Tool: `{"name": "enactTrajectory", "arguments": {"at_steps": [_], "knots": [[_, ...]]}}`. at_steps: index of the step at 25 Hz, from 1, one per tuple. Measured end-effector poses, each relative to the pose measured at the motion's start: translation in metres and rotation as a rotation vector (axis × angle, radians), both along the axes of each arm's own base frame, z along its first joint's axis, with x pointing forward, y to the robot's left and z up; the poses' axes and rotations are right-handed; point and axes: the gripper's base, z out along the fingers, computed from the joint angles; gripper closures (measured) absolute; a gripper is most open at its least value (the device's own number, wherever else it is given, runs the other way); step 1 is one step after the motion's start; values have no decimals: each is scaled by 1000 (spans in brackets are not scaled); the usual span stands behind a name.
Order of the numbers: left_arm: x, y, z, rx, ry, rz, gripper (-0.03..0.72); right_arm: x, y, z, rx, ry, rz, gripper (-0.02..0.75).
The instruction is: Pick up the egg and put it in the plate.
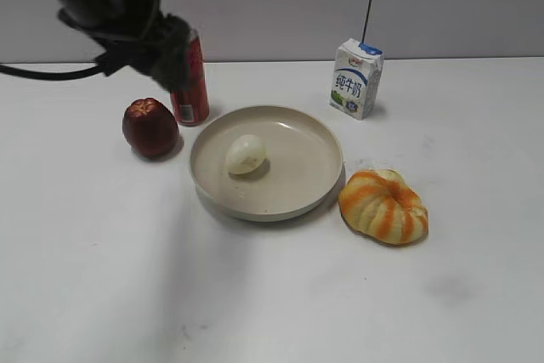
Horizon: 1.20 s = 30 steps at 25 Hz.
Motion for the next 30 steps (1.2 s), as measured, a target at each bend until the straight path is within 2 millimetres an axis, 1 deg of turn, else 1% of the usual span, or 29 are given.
{"name": "enactTrajectory", "arguments": {"at_steps": [2, 4, 9, 13, 16, 19, 25, 30], "knots": [[-6, 12, 0, 101, 51, 53, 22, 0, 0, 0, 0, 0, 0, 149], [-6, 18, 0, 147, 62, 108, 37, 0, 0, 0, 0, 0, 0, 149], [-4, 29, 1, 145, 73, 201, 61, 0, 0, 0, 0, 0, 0, 149], [-17, 39, -10, 168, 114, 228, 71, 0, 0, 0, 0, 0, 0, 149], [-35, 53, -23, 200, 165, 256, 78, 0, 0, 0, 0, 0, 0, 149], [-58, 75, -39, 233, 226, 303, 85, 0, 0, 0, 0, 0, 0, 149], [-115, 122, -62, 230, 318, 422, 94, 0, 0, 0, 0, 0, 0, 149], [-163, 153, -77, 203, 311, 493, 95, 0, 0, 0, 0, 0, 0, 149]]}}
